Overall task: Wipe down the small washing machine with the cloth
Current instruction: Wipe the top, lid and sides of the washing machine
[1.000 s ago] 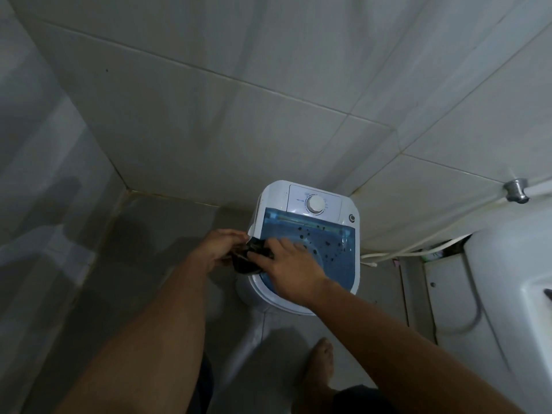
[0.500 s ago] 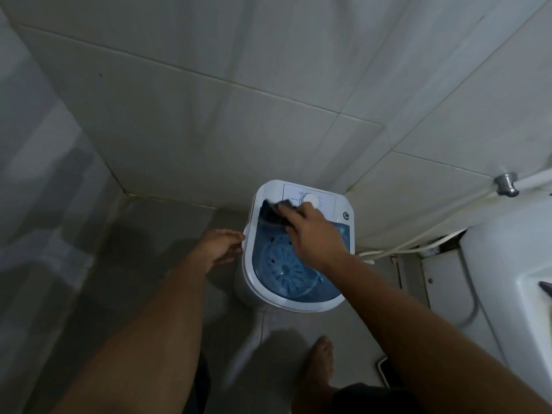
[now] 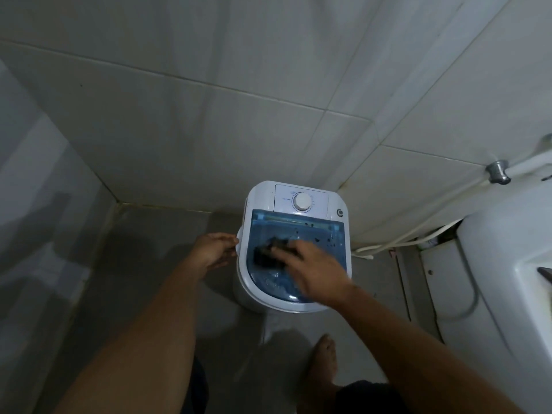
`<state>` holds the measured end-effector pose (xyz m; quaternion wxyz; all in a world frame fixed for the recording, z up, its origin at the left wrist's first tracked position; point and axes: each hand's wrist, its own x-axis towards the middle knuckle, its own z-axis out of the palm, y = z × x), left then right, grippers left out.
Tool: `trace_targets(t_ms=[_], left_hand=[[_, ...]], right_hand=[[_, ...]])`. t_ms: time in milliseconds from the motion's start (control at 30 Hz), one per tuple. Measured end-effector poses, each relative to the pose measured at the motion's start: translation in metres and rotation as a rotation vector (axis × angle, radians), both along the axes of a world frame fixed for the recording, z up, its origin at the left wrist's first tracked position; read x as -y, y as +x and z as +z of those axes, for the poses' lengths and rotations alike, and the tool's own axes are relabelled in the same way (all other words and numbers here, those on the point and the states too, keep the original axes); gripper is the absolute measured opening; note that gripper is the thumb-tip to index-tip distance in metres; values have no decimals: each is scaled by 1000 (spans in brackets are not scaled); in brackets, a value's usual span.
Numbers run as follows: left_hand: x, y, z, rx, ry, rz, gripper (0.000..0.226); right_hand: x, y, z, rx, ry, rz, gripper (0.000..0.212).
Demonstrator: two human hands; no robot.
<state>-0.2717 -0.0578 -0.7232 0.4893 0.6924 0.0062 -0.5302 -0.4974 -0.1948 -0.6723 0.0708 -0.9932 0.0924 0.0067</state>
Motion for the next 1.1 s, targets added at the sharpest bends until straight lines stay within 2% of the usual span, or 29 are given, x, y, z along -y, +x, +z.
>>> trace_targets(t_ms=[67,133,233,300,433,500,567,633,733,833,900,1000,1100], left_hand=[[2,-1,0,13,5,0,23],[2,0,1,21,12,-4,24],[6,-2,2,34,8,-7,25],[3,0,1,32,8,3,26],[-1,1,-3,12,13,-14,28],[-1,0,-5,9,16,-15,28],[0,-2,-2,14,17,-18,28],[0,-2,0,16,13,-23,28],[0,-4,4,10,6,-9,27],[0,-4,5,4,7,2,27],[0,-4,7,3,11,1,26],[1,-3,6,4,7,-1,25],[3,-5,5,-9,6,4,26]], right_hand=[[28,-1,4,122,56,-308,51],[43,-1,-1,144,88,-593,49],[36,6,-16,130,110,-813,48],[13,17,-24,132,102,-762,48],[-29,30,-21,-1,42,-473,59],[-38,29,-14,-49,82,-322,58],[-27,22,-5,-2,145,-239,53],[-4,10,1,106,177,-308,50],[44,-15,2,249,247,-691,50],[53,-23,-13,189,166,-979,49],[30,-21,-27,222,82,-983,49],[-20,-4,-42,249,56,-853,51],[-57,23,-37,158,134,-573,55]])
